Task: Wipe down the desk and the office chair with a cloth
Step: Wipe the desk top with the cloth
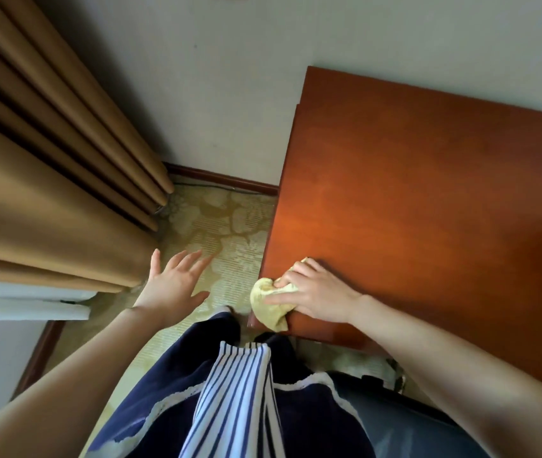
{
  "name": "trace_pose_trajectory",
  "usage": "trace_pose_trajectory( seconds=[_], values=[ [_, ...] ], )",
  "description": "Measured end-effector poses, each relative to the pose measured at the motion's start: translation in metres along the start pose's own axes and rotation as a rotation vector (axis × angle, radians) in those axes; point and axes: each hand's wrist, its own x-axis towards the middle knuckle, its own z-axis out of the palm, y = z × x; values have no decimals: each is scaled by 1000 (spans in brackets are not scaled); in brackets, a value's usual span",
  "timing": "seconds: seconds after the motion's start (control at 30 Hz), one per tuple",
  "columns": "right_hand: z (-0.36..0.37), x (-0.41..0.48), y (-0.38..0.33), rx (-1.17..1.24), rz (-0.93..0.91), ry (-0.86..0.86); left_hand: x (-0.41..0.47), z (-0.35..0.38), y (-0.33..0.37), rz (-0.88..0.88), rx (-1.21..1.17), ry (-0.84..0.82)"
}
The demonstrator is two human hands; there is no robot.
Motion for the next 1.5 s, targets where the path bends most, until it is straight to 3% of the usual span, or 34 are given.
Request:
trace_pose_trajectory(
  seconds=[0.23, 0.3, 0.43, 0.5, 0.6, 0.83, 1.03, 1.17, 1.37, 1.5],
  values=[
    [-16, 33, 53, 4, 286, 23, -2, 0, -3, -13, -16, 2],
    [-19, 38, 66, -18, 434, 29, 3, -4, 1, -2, -13, 9],
    [-22, 39, 83, -8, 873, 198, 21, -20, 13, 12, -28, 51],
    [-22, 38, 80, 7, 980, 240, 31, -26, 26, 24, -64, 71],
    [-18, 31, 64, -27, 929, 221, 43, -33, 45, 44, -146, 96],
    [-17, -42, 41, -50, 332, 98, 81, -45, 89, 53, -119, 8],
    [-39, -79, 87, -116, -41, -115, 126, -74, 105, 56, 65, -38],
    [-50, -72, 125, -140, 164, -21, 146, -81, 111, 90, 172, -106],
    [-67, -27, 188, -31, 514, 30, 150, -78, 109, 99, 133, -143],
    [-76, 26, 231, 9, 869, 173, 152, -78, 107, 106, 133, -141]
  ],
)
